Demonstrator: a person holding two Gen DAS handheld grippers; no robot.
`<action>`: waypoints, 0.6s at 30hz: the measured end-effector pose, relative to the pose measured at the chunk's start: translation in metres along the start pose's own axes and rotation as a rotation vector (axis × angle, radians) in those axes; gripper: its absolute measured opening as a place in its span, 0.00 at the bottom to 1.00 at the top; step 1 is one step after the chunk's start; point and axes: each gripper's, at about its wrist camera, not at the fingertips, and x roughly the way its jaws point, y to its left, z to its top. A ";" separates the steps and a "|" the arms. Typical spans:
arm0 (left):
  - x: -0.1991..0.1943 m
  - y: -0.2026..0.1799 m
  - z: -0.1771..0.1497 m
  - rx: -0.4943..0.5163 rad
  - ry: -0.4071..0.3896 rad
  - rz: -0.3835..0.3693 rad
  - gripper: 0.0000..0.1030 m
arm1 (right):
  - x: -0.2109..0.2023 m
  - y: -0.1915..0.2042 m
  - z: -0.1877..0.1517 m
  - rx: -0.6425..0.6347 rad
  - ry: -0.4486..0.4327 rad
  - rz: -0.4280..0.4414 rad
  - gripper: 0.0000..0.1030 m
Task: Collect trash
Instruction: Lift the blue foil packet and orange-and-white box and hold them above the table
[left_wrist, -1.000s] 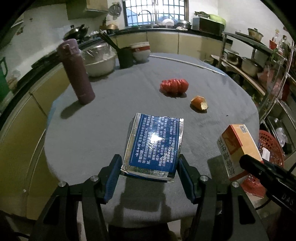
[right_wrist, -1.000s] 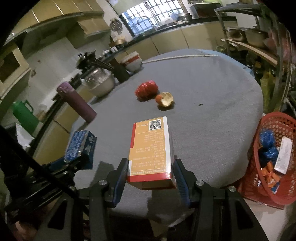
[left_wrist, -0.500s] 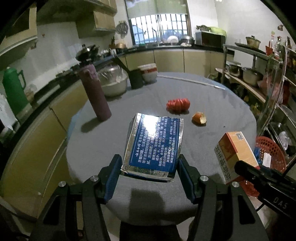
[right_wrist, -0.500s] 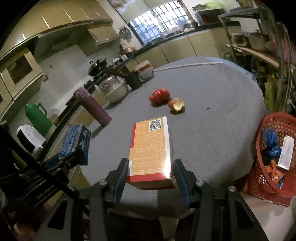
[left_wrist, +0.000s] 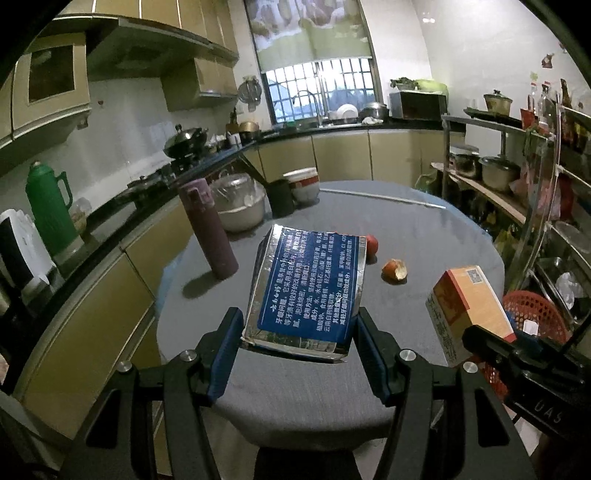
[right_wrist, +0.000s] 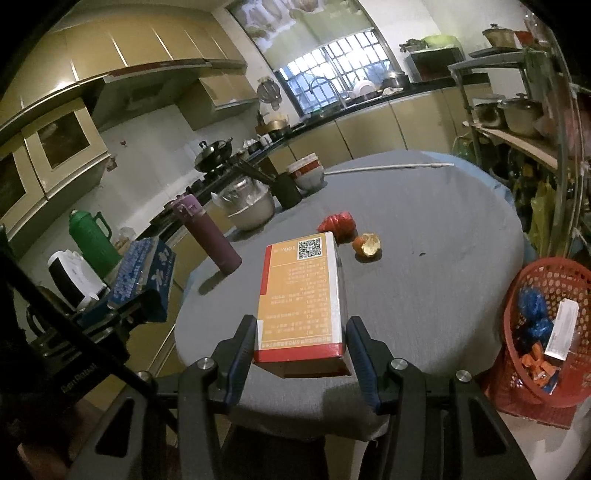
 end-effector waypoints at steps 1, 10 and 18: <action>-0.001 -0.001 0.000 0.001 -0.002 -0.001 0.60 | -0.002 0.000 0.000 0.000 -0.004 0.000 0.51; -0.009 -0.014 0.005 0.020 -0.025 0.001 0.61 | -0.018 -0.008 0.004 0.014 -0.049 0.000 0.51; -0.015 -0.024 0.008 0.042 -0.047 0.006 0.61 | -0.028 -0.022 0.005 0.048 -0.067 0.002 0.51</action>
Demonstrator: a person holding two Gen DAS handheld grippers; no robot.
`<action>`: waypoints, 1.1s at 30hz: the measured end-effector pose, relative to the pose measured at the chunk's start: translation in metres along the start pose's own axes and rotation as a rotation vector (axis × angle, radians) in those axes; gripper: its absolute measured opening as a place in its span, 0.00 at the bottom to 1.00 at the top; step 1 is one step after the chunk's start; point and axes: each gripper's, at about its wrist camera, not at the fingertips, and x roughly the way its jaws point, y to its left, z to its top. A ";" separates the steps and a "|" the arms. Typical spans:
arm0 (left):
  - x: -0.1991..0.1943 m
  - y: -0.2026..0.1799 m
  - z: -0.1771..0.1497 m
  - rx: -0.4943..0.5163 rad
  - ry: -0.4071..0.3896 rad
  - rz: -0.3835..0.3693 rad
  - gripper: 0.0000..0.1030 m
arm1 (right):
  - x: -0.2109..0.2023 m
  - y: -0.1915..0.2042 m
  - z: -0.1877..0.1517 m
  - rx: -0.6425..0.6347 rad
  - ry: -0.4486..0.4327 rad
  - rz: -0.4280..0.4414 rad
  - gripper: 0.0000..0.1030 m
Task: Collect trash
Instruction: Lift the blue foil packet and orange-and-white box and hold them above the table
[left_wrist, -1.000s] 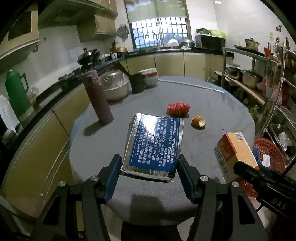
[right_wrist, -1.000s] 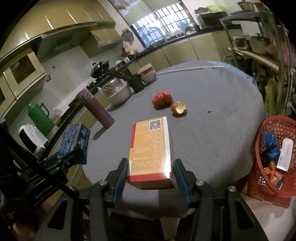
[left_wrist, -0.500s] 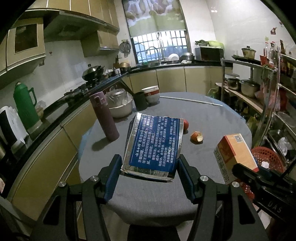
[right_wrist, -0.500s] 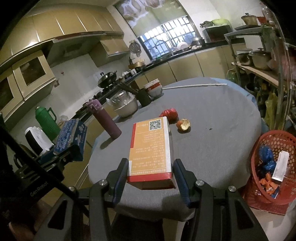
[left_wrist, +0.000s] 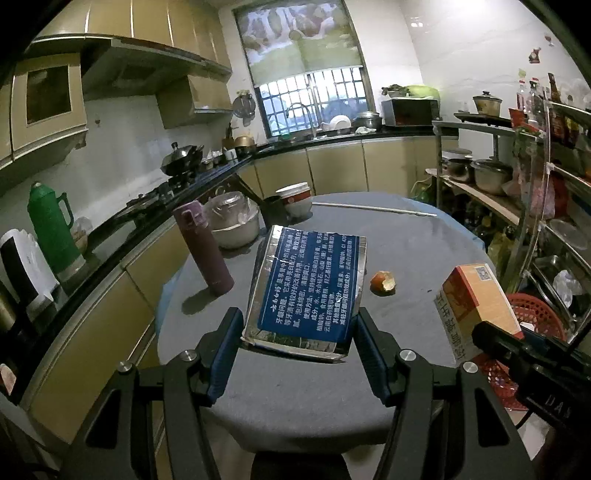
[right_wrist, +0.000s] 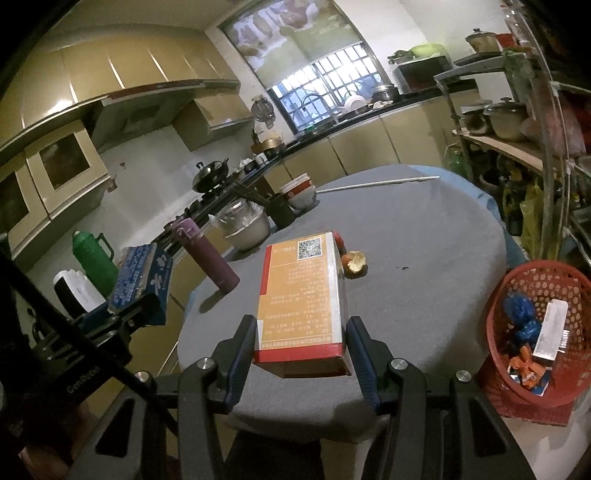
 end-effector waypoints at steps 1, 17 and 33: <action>-0.001 -0.001 0.000 0.003 -0.002 0.001 0.61 | -0.001 -0.002 0.001 0.005 -0.003 0.000 0.51; -0.012 -0.011 0.001 0.041 -0.032 -0.007 0.61 | -0.009 -0.012 0.003 0.030 -0.029 0.003 0.51; -0.015 -0.037 0.007 0.091 -0.040 -0.032 0.61 | -0.028 -0.035 0.003 0.074 -0.058 -0.011 0.51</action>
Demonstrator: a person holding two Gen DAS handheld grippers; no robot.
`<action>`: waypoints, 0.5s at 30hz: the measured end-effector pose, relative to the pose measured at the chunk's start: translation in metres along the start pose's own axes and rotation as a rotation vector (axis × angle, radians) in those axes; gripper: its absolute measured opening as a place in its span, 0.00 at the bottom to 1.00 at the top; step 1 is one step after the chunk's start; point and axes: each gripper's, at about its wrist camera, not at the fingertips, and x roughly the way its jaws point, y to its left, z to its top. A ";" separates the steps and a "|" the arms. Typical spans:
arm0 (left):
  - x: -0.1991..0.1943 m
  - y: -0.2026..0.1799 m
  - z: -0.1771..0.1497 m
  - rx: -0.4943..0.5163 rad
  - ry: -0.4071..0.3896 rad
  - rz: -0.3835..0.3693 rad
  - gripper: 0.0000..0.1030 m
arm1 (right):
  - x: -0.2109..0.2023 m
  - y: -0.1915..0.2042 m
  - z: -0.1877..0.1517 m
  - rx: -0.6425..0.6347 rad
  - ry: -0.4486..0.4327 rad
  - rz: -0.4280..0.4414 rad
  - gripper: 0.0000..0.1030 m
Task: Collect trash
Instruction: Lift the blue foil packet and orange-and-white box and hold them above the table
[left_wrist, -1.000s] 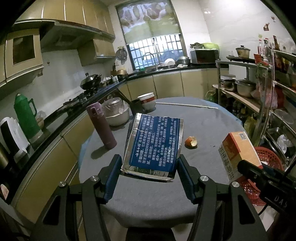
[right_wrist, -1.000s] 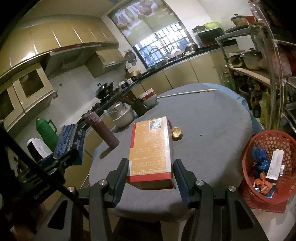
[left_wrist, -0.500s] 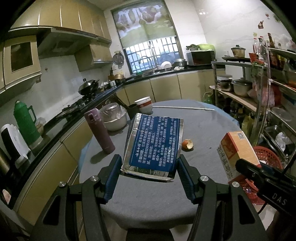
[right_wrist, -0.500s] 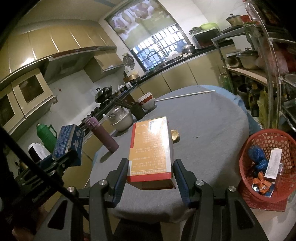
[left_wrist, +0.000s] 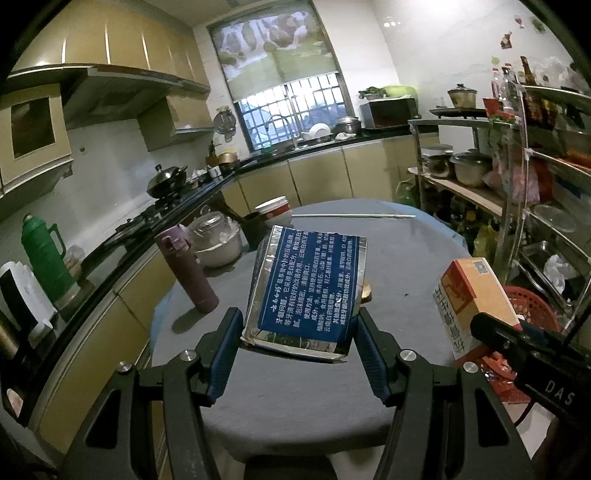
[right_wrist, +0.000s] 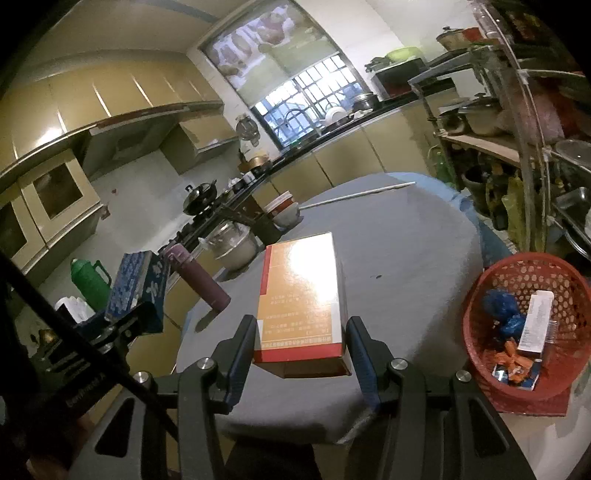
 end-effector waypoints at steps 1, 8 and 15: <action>0.000 -0.003 0.001 0.005 -0.001 -0.002 0.61 | -0.002 -0.002 0.001 0.005 -0.004 -0.002 0.51; -0.006 -0.021 0.005 0.045 -0.018 -0.009 0.61 | -0.011 -0.015 0.004 0.034 -0.024 -0.011 0.51; -0.009 -0.033 0.007 0.070 -0.029 -0.017 0.61 | -0.015 -0.024 0.007 0.056 -0.035 -0.016 0.51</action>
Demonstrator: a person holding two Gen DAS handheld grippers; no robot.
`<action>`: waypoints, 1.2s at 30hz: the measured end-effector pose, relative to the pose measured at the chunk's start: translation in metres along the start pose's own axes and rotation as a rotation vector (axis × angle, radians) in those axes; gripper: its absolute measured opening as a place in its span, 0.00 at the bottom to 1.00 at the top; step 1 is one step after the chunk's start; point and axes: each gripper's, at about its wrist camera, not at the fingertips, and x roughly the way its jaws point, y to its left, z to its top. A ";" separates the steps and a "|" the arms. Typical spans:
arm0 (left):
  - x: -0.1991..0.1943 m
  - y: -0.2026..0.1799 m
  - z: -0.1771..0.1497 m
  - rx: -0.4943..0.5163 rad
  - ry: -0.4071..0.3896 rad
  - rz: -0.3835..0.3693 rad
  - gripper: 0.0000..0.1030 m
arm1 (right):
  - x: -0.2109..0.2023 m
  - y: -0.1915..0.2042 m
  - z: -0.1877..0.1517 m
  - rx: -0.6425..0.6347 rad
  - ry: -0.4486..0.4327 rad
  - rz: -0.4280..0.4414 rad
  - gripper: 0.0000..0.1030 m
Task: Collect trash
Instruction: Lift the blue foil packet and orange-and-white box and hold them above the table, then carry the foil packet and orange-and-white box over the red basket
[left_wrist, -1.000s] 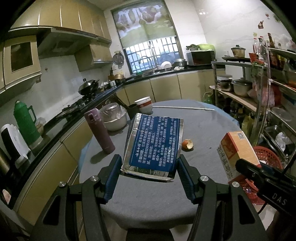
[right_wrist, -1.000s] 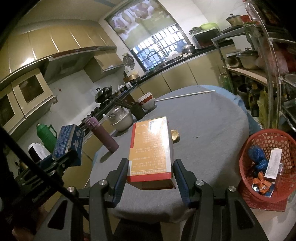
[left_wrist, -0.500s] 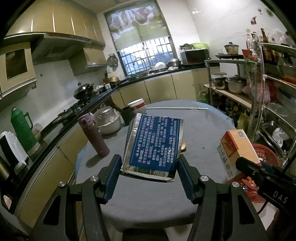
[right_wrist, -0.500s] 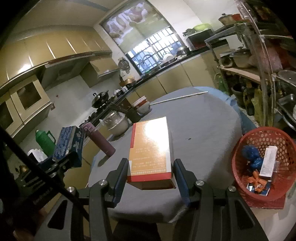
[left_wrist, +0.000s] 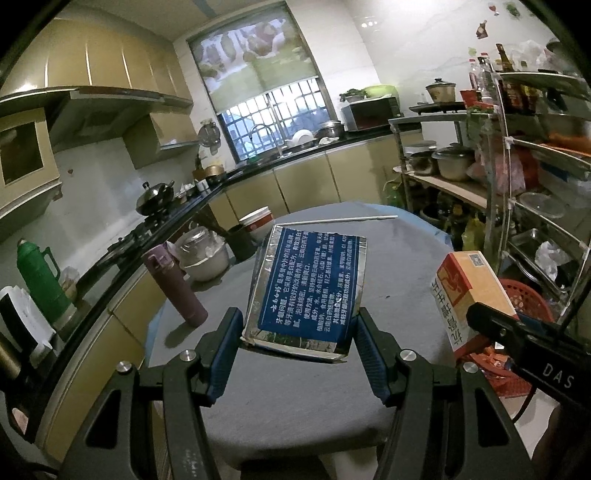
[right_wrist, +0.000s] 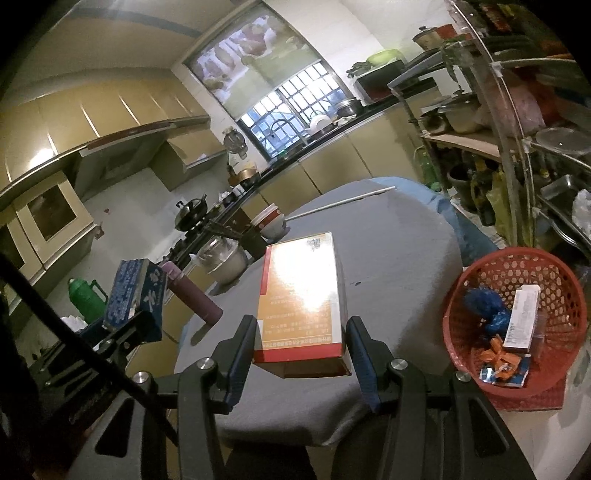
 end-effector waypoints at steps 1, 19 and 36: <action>0.000 -0.001 0.000 0.003 -0.001 0.000 0.61 | -0.001 -0.001 0.000 0.001 -0.002 -0.001 0.51; -0.003 -0.025 0.007 0.053 -0.015 -0.012 0.61 | -0.013 -0.020 0.006 0.047 -0.030 -0.012 0.51; -0.008 -0.056 0.011 0.119 -0.023 -0.033 0.61 | -0.030 -0.046 0.009 0.104 -0.065 -0.016 0.51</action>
